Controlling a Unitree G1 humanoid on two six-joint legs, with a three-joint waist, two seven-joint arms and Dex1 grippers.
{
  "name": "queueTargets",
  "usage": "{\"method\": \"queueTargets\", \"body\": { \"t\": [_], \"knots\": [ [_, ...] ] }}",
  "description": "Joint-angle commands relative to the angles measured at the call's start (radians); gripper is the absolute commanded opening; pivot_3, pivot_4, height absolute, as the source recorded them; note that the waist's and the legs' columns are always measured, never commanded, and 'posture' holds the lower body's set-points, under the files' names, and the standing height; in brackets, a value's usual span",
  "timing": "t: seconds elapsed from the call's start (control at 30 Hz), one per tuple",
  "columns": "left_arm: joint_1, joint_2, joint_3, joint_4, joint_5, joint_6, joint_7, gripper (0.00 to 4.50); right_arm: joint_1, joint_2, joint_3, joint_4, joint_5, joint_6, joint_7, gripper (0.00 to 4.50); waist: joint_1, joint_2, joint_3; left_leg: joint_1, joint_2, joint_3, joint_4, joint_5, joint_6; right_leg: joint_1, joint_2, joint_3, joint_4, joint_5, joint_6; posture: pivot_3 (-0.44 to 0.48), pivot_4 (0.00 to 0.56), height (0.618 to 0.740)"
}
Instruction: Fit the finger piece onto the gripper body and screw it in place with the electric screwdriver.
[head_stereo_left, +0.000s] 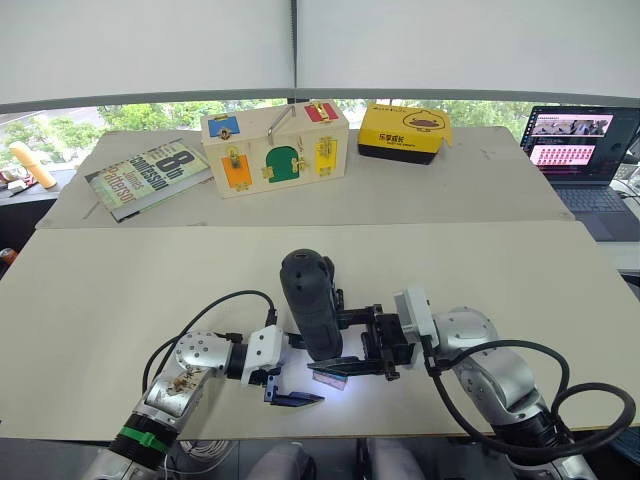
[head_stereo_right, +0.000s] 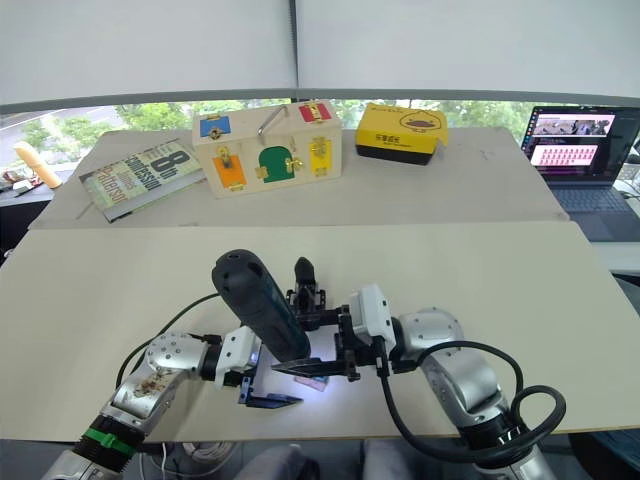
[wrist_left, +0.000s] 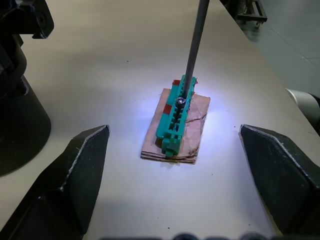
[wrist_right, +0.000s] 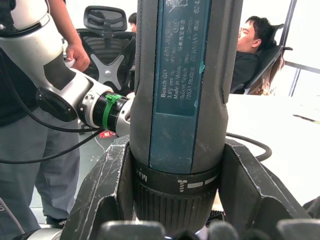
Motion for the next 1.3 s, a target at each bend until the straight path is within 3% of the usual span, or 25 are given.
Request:
{"method": "queueTargets", "body": {
  "t": [0.03,1.3],
  "knots": [
    [0.032,-0.002,-0.045,0.035,0.025,0.023,0.002,4.40,-0.021,0.005,-0.027,-0.065,0.050,-0.001,0.002,1.95,0.000,0.000,0.000,0.000,0.000,0.000,0.000,0.000,0.000,0.000,0.000,0.000,0.000,0.000,0.000,0.000,0.150,0.740],
    [0.033,-0.006,-0.047,0.043,0.025,0.020,0.002,4.40,-0.022,0.015,-0.024,-0.051,0.059,-0.012,-0.013,1.95,0.000,0.000,0.000,0.000,0.000,0.000,0.000,0.000,0.000,0.000,0.000,0.000,0.000,0.000,0.000,0.000,0.150,0.740]
  ]
}}
